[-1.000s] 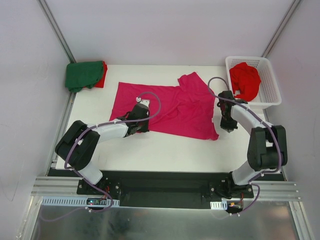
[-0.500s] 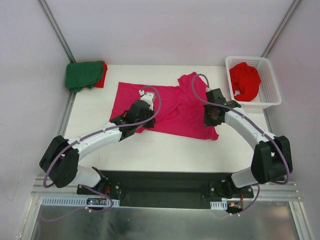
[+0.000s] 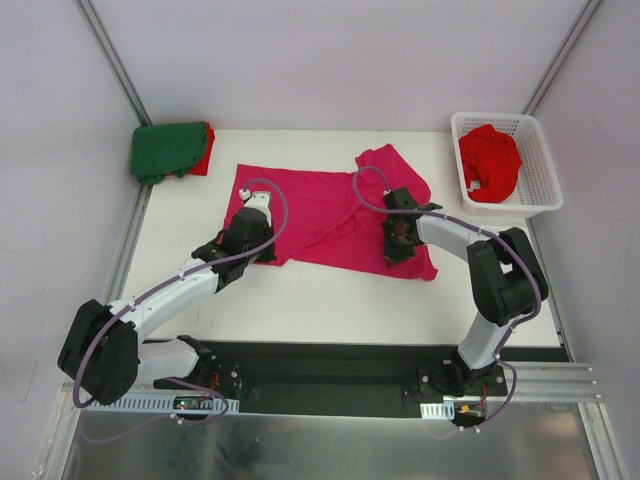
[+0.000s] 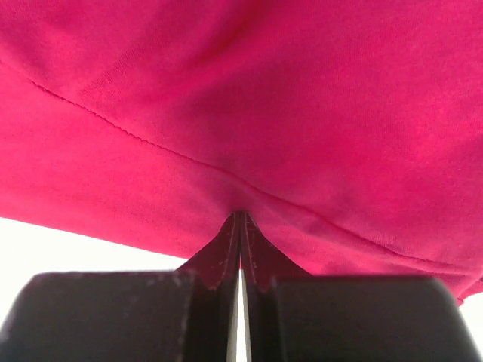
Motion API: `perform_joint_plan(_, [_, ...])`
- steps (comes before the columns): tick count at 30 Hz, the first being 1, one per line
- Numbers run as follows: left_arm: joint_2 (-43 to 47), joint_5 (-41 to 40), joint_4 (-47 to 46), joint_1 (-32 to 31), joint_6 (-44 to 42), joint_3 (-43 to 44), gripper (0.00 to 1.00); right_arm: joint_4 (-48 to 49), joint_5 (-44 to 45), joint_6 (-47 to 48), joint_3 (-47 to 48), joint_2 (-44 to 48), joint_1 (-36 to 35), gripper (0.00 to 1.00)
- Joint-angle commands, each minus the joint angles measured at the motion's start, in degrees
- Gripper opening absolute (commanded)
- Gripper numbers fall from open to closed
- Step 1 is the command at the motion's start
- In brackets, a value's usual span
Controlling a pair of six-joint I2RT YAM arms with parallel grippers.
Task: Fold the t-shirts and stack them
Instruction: Fold the flattened tshirt in 1/3 of the way
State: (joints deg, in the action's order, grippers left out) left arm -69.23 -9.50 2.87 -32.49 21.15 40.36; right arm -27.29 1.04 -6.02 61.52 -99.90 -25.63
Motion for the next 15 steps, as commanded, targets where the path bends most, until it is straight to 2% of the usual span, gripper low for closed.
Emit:
perform_joint_plan(1, [2.2,-2.0,0.7,1.0,-1.5,-0.9,0.00,2.0,-0.1,-1.5,1.1,-1.4,0.0,0.01])
perform_joint_plan(9, [2.4,-3.6,1.0,1.5,-2.1,-0.8,0.00,-0.1,3.3,-3.8,-3.9,0.8,-0.8,0.01])
perform_joint_plan(15, [2.5,-4.7,1.3,1.8,-2.3,-0.8,0.00,-7.1,9.2,-6.0,-5.7,3.9,-3.5,0.01])
